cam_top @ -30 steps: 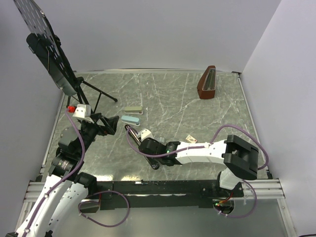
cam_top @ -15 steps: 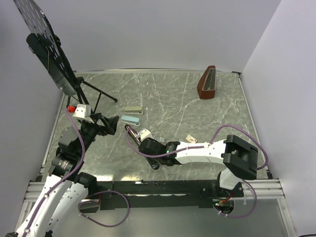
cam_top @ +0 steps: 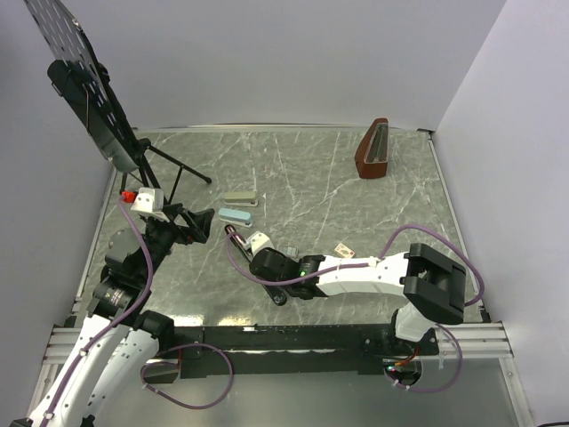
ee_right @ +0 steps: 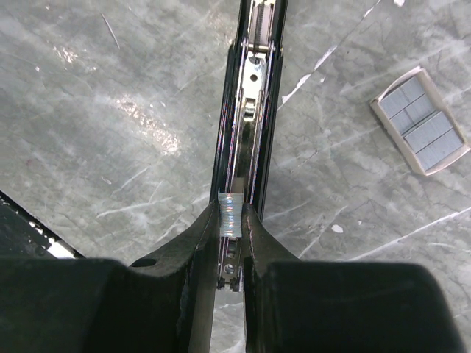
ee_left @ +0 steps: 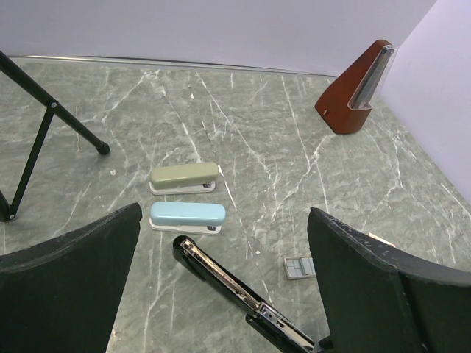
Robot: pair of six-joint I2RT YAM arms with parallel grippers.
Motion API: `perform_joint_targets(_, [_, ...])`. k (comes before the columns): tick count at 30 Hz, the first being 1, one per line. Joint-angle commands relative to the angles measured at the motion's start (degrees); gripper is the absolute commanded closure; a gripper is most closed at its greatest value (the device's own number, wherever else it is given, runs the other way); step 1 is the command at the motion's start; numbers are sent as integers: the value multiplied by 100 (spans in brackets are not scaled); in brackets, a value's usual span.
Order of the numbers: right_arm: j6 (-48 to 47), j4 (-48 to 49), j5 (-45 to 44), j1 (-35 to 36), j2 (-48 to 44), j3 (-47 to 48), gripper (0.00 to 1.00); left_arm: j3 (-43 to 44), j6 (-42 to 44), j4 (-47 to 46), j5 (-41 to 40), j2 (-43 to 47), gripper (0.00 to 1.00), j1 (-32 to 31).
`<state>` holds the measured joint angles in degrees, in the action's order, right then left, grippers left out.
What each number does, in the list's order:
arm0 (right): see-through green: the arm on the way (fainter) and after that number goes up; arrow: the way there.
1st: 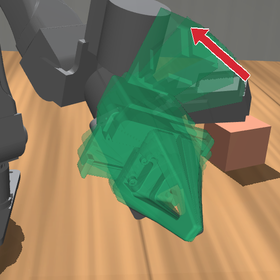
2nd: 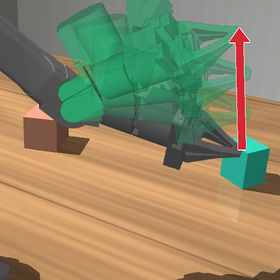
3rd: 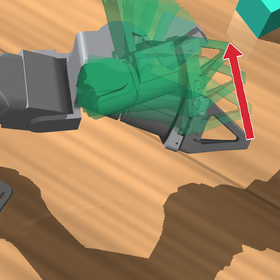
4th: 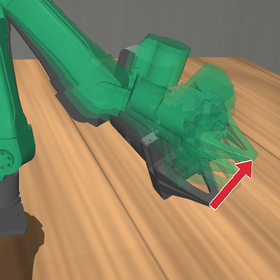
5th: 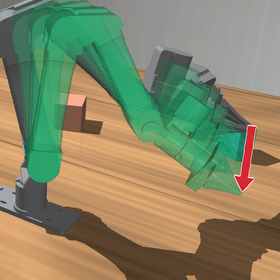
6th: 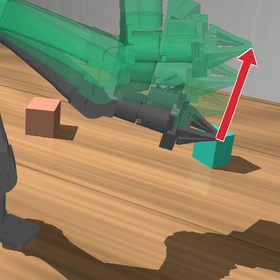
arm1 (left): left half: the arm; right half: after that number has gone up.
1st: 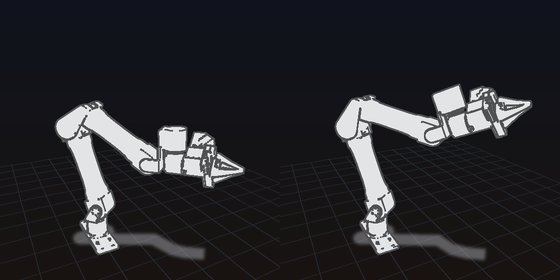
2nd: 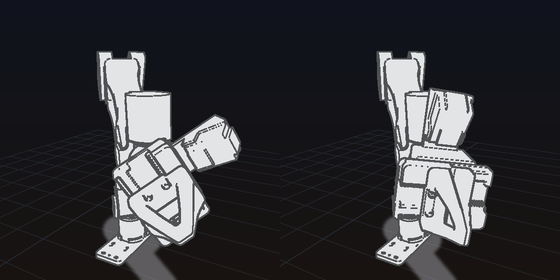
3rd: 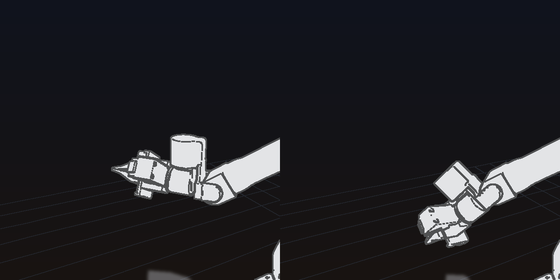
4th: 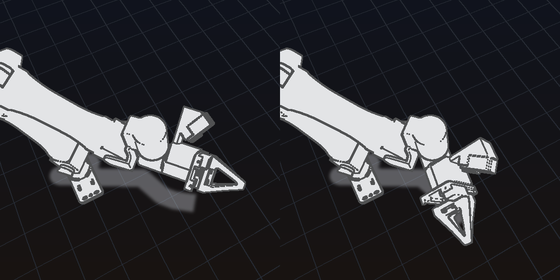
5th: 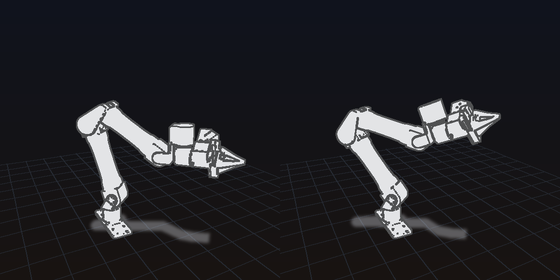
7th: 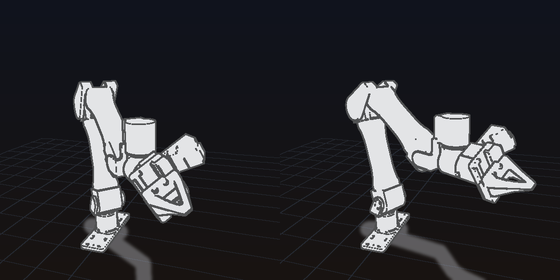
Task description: Load the staples into the stapler
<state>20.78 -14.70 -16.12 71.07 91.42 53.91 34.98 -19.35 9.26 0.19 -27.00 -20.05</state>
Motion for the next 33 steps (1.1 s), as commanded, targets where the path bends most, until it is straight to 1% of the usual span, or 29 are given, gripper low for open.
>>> perform_joint_targets(1, [-126, 204, -234, 48, -274, -12, 84, 17, -42, -231, 61, 2, 1, 37])
perform_joint_targets(20, [-74, 134, 3, 56, 87, -117, 84, 17, -33, -231, 78, -7, 1, 37])
perform_joint_targets(33, [-47, 327, 276, 56, 8, -197, 83, 17, -33, -231, 87, 2, 1, 37])
